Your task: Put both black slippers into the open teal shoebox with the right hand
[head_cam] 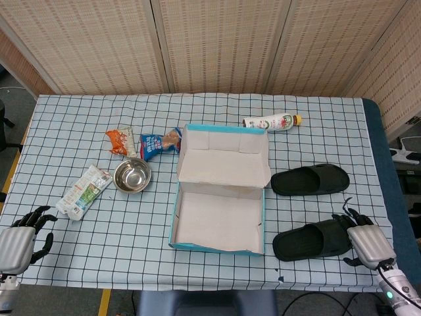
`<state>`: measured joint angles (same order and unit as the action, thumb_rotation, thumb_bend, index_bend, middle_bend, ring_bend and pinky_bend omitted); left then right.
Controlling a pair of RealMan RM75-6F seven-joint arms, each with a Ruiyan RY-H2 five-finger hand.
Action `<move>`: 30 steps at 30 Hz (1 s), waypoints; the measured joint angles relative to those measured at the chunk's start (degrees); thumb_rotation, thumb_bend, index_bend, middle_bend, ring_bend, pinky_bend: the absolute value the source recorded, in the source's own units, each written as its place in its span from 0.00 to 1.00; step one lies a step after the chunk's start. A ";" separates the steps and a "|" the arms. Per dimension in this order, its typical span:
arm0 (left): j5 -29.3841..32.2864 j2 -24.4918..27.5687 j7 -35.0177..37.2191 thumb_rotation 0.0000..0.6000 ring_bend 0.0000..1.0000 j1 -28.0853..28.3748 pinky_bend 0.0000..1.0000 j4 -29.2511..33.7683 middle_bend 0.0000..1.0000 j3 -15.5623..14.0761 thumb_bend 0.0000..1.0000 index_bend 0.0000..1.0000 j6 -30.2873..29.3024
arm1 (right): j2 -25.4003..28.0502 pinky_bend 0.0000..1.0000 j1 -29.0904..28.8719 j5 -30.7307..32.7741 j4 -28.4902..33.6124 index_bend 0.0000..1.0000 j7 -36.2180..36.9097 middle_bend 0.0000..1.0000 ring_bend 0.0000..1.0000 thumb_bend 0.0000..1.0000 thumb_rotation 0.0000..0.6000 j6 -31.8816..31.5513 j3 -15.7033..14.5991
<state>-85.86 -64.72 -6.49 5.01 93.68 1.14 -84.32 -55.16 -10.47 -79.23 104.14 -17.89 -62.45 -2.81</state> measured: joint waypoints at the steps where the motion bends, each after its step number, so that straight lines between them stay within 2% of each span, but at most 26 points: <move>1: -0.05 0.02 0.04 1.00 0.25 -0.01 0.42 -0.09 0.16 -0.01 0.51 0.35 -0.06 | -0.56 0.13 -0.66 0.19 -0.41 0.04 0.06 0.13 0.00 0.00 1.00 0.94 -0.08; 11: -0.22 0.13 0.46 1.00 0.25 -0.09 0.42 0.02 0.16 0.08 0.51 0.35 -0.33 | -5.17 0.11 -2.02 -2.45 -6.12 0.00 5.46 0.09 0.00 0.00 1.00 2.32 -0.71; 17: 0.13 0.07 0.58 1.00 0.25 0.01 0.42 -0.19 0.16 0.10 0.51 0.35 0.09 | -5.21 0.11 -3.97 -1.59 -6.96 0.00 9.11 0.09 0.00 0.00 1.00 7.67 -1.39; 21: 0.10 0.17 0.75 1.00 0.25 0.06 0.42 -0.10 0.16 0.11 0.51 0.35 0.21 | -5.49 0.11 -4.81 0.18 -7.37 0.00 8.75 0.09 0.00 0.00 1.00 9.07 -1.49; 24: 0.04 0.14 0.63 1.00 0.25 0.09 0.42 -0.16 0.16 0.05 0.51 0.35 0.26 | -6.42 0.11 -5.29 1.94 -8.09 0.05 9.16 0.10 0.00 0.00 1.00 9.81 -1.17; 27: 0.06 0.16 0.76 1.00 0.25 0.12 0.42 -0.09 0.16 0.08 0.51 0.35 0.31 | -7.37 0.11 -5.64 2.38 -9.26 0.11 10.72 0.15 0.01 0.00 1.00 10.32 -0.90; 30: 0.14 0.13 0.67 1.00 0.25 0.13 0.42 -0.24 0.16 0.10 0.51 0.35 0.34 | -8.22 0.11 -5.78 2.08 -10.45 0.18 11.82 0.21 0.05 0.00 1.00 10.10 -0.76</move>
<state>-85.72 -64.59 -5.81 5.14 93.44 1.24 -83.98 -63.38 -16.25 -77.15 93.70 -6.07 -52.35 -3.57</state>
